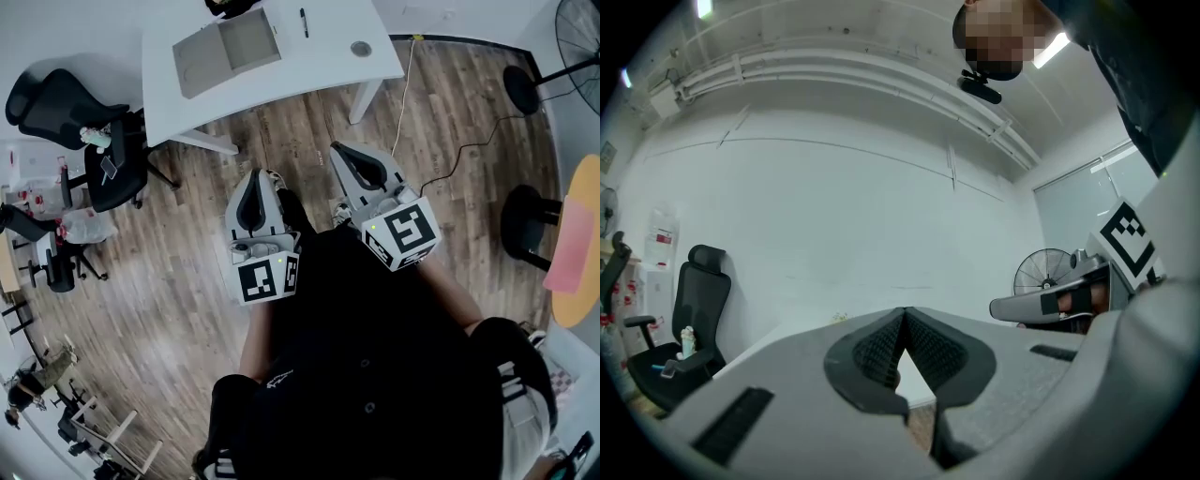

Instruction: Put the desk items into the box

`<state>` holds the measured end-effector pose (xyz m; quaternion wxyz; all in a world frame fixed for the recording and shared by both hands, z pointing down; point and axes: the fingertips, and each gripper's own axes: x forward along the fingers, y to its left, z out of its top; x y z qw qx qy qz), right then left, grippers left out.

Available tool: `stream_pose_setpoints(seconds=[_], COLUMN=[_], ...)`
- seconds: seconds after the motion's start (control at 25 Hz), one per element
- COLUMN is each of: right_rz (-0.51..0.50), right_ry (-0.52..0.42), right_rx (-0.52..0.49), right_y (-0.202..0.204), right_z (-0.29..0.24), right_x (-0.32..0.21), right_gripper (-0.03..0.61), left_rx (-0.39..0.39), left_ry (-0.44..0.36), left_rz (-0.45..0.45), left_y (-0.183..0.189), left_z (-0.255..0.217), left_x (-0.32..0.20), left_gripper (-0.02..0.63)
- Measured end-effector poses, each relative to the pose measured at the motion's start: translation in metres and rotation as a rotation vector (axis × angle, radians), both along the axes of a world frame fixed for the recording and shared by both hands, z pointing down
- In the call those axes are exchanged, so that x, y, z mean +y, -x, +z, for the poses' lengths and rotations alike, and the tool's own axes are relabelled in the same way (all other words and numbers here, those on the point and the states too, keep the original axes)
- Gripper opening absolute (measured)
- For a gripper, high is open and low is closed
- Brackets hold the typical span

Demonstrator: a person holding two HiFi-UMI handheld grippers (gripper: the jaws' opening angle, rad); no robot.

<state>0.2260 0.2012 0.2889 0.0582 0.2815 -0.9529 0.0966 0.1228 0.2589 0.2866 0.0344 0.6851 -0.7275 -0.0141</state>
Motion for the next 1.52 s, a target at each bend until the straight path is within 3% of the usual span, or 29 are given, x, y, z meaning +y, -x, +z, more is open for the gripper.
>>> stream_pose_setpoints(seconds=[0.44, 0.8, 1.16, 1.52], right_rz=[0.136, 0.142, 0.224, 0.279], right_ry=[0.017, 0.033, 0.038, 0.029], right_rx=[0.039, 0.085, 0.082, 0.103], right_y=[0.036, 0.123, 0.187, 0.237], right_z=[0.016, 0.026, 0.018, 0.023], right_x=[-0.072, -0.129, -0.184, -0.222], right_gripper=[-0.002, -0.002, -0.002, -0.002], left_rx=[-0.002, 0.028, 0.008, 0.021], left_ry=[-0.014, -0.017, -0.047, -0.034], left_rz=[0.09, 0.15, 0.272, 0.312], left_y=[0.06, 0.139, 0.192, 0.248], left_z=[0.008, 0.016, 0.0, 0.01], left_x=[-0.077, -0.154, -0.214, -0.252], left_gripper=[0.008, 0.008, 0.008, 0.008])
